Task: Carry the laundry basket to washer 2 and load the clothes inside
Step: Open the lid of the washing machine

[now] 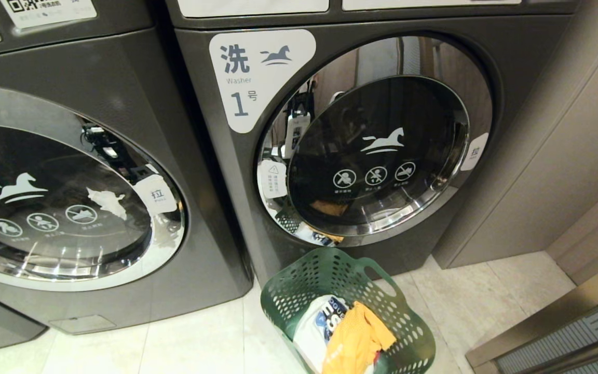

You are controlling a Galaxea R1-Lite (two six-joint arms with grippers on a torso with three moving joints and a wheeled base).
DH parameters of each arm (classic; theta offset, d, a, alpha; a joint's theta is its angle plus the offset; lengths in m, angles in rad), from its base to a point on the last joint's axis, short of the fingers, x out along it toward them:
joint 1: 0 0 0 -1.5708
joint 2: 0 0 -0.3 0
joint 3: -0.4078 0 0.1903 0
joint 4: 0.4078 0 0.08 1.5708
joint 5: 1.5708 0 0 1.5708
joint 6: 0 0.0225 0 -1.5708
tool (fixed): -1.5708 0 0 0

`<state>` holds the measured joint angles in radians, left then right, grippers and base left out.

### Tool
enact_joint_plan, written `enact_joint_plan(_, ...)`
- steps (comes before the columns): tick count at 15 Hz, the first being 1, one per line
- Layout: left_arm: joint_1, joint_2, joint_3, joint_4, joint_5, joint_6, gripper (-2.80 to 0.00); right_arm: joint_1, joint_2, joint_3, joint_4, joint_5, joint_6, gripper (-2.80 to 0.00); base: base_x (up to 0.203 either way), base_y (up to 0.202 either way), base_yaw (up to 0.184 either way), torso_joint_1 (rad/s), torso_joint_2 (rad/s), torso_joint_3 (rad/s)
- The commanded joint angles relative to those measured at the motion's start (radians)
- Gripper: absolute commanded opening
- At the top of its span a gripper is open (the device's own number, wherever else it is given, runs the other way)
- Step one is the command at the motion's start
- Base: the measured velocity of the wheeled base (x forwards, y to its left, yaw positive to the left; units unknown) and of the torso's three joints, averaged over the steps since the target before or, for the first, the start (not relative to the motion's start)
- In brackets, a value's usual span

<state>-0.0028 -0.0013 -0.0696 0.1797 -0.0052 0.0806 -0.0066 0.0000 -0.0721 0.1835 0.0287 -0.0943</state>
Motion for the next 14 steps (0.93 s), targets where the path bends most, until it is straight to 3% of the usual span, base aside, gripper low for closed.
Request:
enact_joint_plan(1,0.0,0.0,-0.001,0.001,-0.001,0.001,-2.8,0.0,0.002,0.0,0.001,0.001,-0.001,-2.8,0.0,0.0,0.0,0.0,0.0,0.0)
enact_joint_plan(6,0.0,0.0,-0.001,0.002,-0.003,-0.001,-2.8,-0.001,0.002,0.0,0.001,0.002,-0.002,-2.8,0.0,0.0,0.0,0.0,0.0,0.0)
enact_joint_plan(7,0.0,0.0,-0.001,0.001,-0.007,-0.001,0.0,0.0,0.002,0.0,0.001,0.002,-0.002,-2.8,0.0,0.0,0.0,0.0,0.0,0.0)
enact_joint_plan(11,0.0,-0.001,-0.028,-0.004,-0.004,-0.031,0.0,-0.001,0.002,0.0,0.001,0.002,0.002,-2.8,0.0,0.0,0.0,0.0,0.0,0.0)
enact_joint_plan(14,-0.001,0.079,-0.24,0.017,-0.005,-0.041,0.0,-0.001,0.002,-0.001,0.001,0.002,0.005,-2.8,0.0,0.0,0.0,0.0,0.0,0.0)
